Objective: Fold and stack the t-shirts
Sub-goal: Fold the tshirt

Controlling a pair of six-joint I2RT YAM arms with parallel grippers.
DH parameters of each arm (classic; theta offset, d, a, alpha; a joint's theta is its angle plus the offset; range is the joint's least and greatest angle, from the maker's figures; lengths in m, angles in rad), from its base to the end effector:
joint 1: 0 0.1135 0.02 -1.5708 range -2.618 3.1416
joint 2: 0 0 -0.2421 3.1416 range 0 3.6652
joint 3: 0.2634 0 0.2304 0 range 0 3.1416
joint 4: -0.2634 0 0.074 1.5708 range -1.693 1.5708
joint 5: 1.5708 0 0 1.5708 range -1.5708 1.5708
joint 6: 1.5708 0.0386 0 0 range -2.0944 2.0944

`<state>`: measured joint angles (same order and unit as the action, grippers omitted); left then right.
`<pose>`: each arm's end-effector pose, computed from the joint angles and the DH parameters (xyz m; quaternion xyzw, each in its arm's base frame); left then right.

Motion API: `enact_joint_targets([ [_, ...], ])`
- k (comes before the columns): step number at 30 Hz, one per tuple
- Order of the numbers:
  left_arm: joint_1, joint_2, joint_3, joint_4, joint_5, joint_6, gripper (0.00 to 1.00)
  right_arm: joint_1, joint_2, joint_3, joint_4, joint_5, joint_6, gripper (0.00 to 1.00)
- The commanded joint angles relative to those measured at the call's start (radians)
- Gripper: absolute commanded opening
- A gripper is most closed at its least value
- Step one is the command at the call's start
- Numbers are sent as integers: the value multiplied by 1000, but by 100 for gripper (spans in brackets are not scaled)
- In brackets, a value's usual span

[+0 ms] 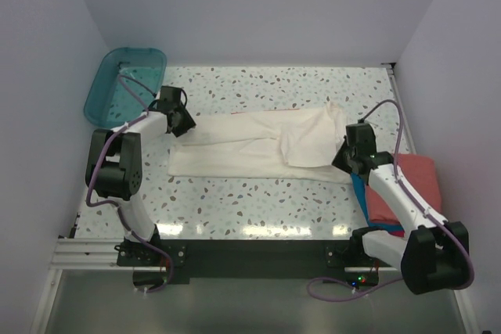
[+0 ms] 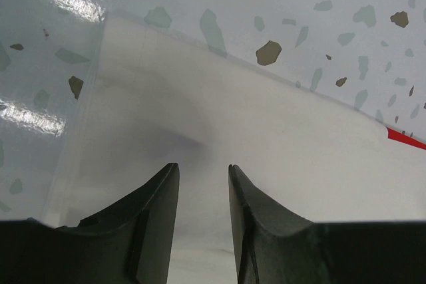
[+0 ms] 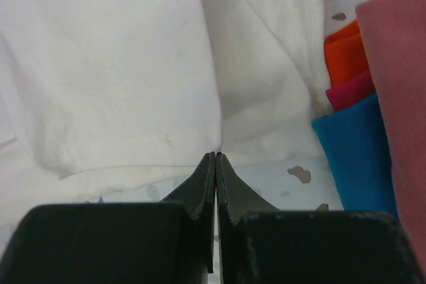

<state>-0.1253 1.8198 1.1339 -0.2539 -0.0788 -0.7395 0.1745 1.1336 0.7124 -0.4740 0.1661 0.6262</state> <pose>0.3537 -0.0415 0.1628 -0.2988 0.9018 -0.0959 0.2972 0.2130 0.0311 0.2092 0.2374 0.9102 0.0566 0.3347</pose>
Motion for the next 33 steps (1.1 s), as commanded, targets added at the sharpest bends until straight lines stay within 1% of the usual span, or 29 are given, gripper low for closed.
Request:
enact_joint_targets([
  [1,6,16,44,12,-3,15,41,-1,-69,-70,-40,12,43,0],
  [7,6,41,66,2,-3,17,41,0,-136,-139,-26,-20,69,0],
  [10,6,47,72,2,5,20,41,0,-114,-137,-14,-19,55,0],
  [11,6,46,73,7,10,26,42,0,-103,-125,-32,-13,50,3],
  [12,4,47,79,10,22,32,43,0,-97,-101,-38,-13,38,16],
  [14,4,44,90,18,40,60,47,0,-106,-81,-49,-8,32,33],
  [15,3,39,102,19,48,74,48,0,-113,-56,-54,-7,24,47],
  [17,-4,39,121,18,60,115,52,-1,-124,-28,-61,7,20,55],
  [18,-13,38,136,15,56,127,53,2,-120,5,-63,10,17,57],
  [20,-25,36,147,8,51,164,53,0,-75,59,-55,21,13,57],
  [22,-54,41,173,-31,10,196,53,2,-17,93,-37,20,10,56],
  [23,-66,44,178,-41,-36,209,52,-1,14,123,-9,4,12,56],
  [24,-89,53,191,-54,-61,216,50,0,97,143,0,0,16,56],
  [25,-102,59,199,-91,-91,224,49,-1,141,166,11,4,18,54],
  [26,-109,67,208,-108,-151,226,48,-3,190,215,15,7,20,54],
  [27,-126,84,222,-123,-176,227,46,-3,271,240,18,19,21,54],
  [29,-138,101,231,-172,-252,223,43,-9,349,284,34,27,23,52],
  [30,-148,117,237,-189,-278,218,41,-15,382,329,38,21,27,52],
  [31,-149,127,239,-217,-300,209,40,-17,458,353,44,18,27,52],
  [33,-155,150,236,-241,-346,198,37,-18,536,438,37,23,26,52],
])
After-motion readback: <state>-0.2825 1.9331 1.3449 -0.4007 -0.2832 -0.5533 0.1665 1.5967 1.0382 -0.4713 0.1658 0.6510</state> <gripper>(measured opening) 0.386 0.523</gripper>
